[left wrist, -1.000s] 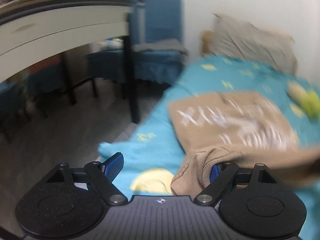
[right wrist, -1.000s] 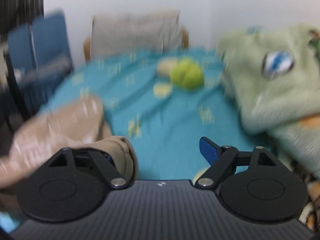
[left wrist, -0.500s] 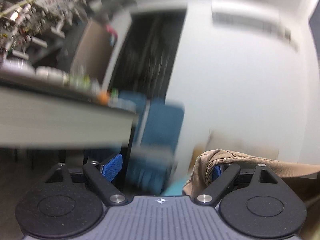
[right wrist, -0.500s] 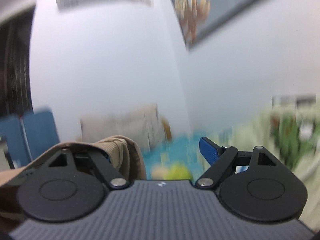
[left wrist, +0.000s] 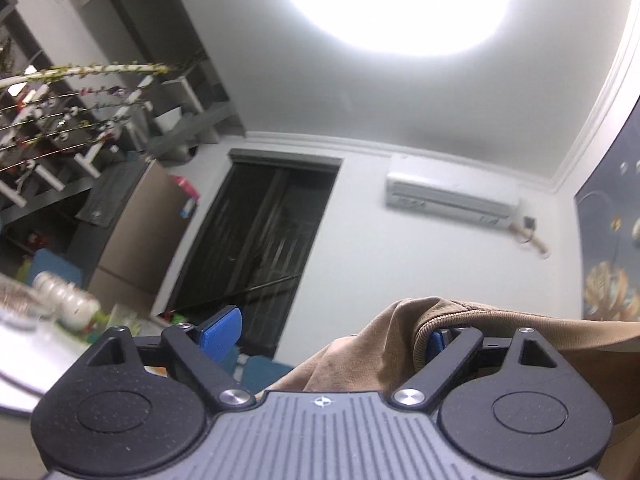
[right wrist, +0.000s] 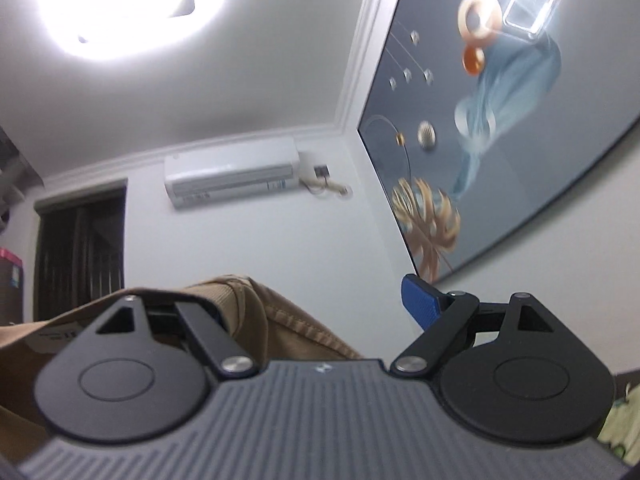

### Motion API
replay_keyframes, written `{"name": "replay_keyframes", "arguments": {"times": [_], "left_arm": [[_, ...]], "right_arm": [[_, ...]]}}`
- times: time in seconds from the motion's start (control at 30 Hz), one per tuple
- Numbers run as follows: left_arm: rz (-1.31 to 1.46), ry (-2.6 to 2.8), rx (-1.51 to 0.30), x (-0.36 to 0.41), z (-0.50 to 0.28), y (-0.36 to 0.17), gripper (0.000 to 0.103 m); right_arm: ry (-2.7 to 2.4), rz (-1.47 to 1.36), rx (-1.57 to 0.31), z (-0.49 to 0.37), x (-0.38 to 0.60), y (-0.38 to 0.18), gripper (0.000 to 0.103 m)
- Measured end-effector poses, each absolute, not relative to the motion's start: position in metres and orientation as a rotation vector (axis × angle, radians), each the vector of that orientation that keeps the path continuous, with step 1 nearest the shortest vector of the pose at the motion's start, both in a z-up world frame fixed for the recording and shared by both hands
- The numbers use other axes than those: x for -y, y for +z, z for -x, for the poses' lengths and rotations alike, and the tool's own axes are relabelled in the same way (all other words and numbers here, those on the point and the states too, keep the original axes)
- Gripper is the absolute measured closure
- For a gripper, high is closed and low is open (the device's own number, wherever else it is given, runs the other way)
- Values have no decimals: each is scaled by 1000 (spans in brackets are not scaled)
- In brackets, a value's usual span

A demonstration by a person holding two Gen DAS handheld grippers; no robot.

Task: Fold clothes
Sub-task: 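Raise the shirt high with both grippers to shake it out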

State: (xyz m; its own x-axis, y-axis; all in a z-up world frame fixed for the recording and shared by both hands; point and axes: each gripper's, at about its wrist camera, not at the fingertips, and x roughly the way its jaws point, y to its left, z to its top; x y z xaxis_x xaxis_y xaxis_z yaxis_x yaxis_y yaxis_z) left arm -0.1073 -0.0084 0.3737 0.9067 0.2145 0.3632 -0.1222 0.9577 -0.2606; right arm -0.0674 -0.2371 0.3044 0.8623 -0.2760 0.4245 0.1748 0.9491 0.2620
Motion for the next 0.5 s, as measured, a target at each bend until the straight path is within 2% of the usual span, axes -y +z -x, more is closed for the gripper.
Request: {"name": "replay_keyframes", "arguments": {"times": [0.13,0.2,0.33,0.5], "left_arm": [[181,158,415,15,125,413,13],[162,150,374,20,109,415,13],[159,146,253,20,42,387,13],[113,167,139,26,-74,312,13]], "right_arm": [[-216,-209,507,93,242,347,18],[-213,-206,482,87,244,347,18],[-214,-173,379,43,246,324,18],[-239,-135,211,-48,259,267,18]]}}
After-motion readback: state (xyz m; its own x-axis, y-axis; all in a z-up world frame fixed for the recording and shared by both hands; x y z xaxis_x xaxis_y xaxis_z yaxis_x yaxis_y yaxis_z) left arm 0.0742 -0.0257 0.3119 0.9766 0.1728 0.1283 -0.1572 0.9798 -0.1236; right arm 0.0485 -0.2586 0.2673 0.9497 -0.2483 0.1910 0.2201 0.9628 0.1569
